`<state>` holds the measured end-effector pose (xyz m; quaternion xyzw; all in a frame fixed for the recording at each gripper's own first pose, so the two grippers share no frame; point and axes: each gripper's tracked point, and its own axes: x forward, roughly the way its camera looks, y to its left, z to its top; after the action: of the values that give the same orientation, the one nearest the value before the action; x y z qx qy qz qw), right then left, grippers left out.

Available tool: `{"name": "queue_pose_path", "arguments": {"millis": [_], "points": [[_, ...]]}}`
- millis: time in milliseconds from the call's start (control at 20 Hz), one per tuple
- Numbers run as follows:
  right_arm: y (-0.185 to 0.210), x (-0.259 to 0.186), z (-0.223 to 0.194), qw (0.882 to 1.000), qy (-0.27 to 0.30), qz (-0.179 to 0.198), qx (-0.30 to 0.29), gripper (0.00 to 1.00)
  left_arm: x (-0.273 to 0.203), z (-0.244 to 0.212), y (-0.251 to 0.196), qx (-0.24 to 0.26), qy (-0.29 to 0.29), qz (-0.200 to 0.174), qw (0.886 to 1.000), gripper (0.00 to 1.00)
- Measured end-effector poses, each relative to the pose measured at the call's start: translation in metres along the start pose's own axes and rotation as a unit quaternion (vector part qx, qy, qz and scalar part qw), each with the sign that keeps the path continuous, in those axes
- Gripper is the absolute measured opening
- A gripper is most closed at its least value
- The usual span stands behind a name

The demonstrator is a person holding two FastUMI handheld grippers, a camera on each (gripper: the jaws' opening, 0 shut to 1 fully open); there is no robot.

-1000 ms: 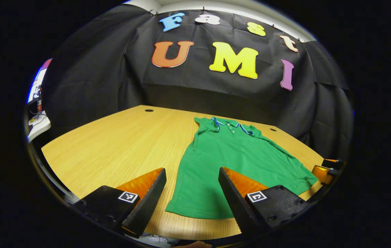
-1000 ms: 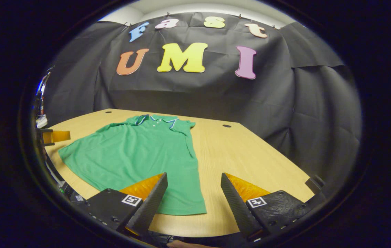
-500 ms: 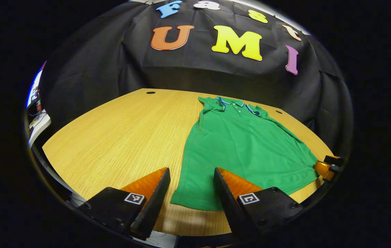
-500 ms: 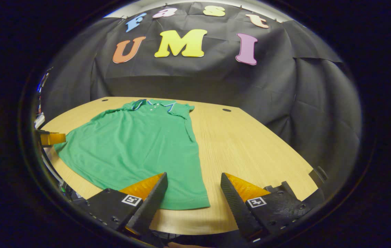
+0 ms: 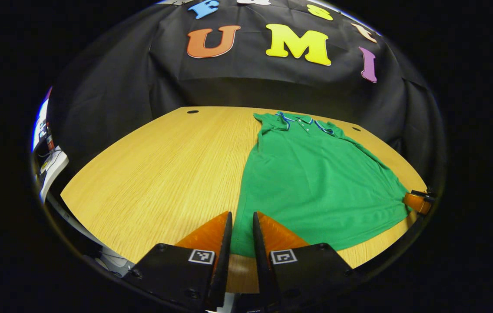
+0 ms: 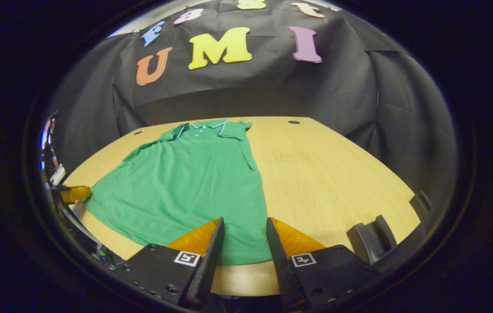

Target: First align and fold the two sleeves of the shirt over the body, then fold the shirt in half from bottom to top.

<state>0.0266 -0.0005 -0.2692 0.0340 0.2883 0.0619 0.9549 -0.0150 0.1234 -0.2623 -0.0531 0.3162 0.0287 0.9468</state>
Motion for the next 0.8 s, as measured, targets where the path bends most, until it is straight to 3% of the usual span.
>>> {"name": "queue_pose_path", "arguments": {"millis": [50,100,150,200,250,350,400,800], "points": [[0.005,-0.001,-0.002,1.0,0.004,0.007,0.005,0.6,0.0,0.001,0.002,-0.002,0.0,-0.003,1.0,0.29],[0.006,-0.001,0.0,1.0,0.001,0.005,0.003,0.36,0.0,0.002,0.001,-0.008,0.0,-0.008,1.0,0.19],[0.011,0.002,-0.002,1.0,0.007,0.018,-0.001,0.34,0.0,0.002,-0.001,-0.012,-0.002,-0.011,1.0,0.13],[0.013,0.004,-0.001,1.0,0.005,0.017,0.0,0.17,0.0,0.002,-0.003,-0.009,-0.002,-0.015,1.0,0.05],[0.013,0.004,0.0,1.0,0.008,0.014,-0.008,0.07,-0.001,0.002,-0.004,-0.005,-0.003,-0.02,1.0,0.05],[0.016,0.006,0.005,1.0,0.007,0.018,-0.006,0.07,0.001,0.006,-0.011,-0.007,-0.006,-0.036,0.999,0.04],[0.019,0.008,0.006,1.0,0.009,0.028,-0.01,0.0,0.004,0.007,-0.013,-0.008,-0.009,-0.043,0.999,0.04],[0.02,-0.01,0.075,0.996,-0.056,0.054,-0.036,0.0,0.005,0.065,-0.022,-0.015,-0.06,-0.058,0.996,0.04]]}}
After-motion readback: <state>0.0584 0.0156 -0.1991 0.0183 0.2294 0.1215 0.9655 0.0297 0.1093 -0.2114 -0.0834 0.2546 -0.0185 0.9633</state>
